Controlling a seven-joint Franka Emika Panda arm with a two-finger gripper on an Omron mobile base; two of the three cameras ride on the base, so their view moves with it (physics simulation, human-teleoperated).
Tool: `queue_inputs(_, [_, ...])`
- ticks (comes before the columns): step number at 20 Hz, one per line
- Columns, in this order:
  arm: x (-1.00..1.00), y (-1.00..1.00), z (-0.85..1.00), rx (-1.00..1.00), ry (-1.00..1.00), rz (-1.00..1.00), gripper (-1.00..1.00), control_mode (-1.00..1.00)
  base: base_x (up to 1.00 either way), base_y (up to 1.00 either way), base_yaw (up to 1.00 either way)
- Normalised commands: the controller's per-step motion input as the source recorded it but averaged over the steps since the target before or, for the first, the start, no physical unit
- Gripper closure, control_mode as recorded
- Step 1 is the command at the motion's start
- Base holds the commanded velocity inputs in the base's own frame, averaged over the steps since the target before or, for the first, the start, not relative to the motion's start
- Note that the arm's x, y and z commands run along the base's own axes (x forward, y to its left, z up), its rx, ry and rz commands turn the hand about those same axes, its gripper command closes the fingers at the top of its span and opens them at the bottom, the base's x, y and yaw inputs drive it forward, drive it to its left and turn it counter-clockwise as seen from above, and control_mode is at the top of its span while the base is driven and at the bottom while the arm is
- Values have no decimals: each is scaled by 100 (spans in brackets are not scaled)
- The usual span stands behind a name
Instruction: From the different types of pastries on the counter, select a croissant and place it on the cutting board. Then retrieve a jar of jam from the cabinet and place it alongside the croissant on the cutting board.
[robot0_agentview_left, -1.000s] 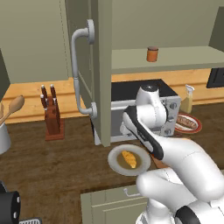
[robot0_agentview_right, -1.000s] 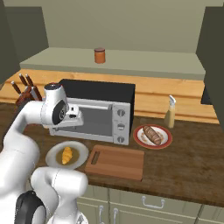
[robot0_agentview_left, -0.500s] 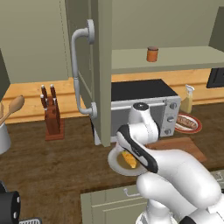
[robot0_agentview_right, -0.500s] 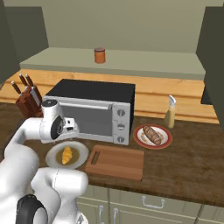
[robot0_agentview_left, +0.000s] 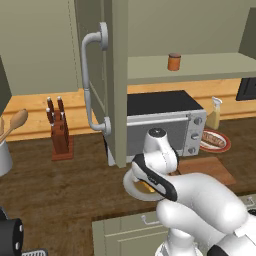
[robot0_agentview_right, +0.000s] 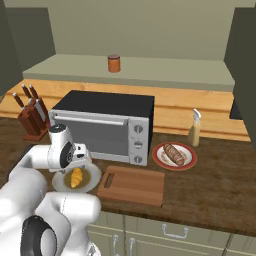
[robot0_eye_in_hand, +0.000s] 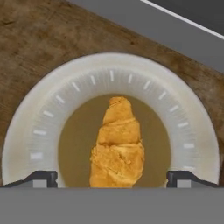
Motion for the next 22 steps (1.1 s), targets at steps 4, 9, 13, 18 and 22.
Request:
queue_inputs(4, [0,0,-22,0,-7,0,-100,-100,0,0,0])
queue_inputs(9, [0,-23,-30,1,-9,0,-100,-100,0,0,0])
queue_inputs(13, [0,-44,-45,3,-10,0,-100,-100,0,0,0])
queue_inputs(18, [0,-14,-81,3,-1,0,-100,-100,0,0,0])
queue_inputs(22, [-1,0,-79,3,0,0,-100,-100,0,0,0])
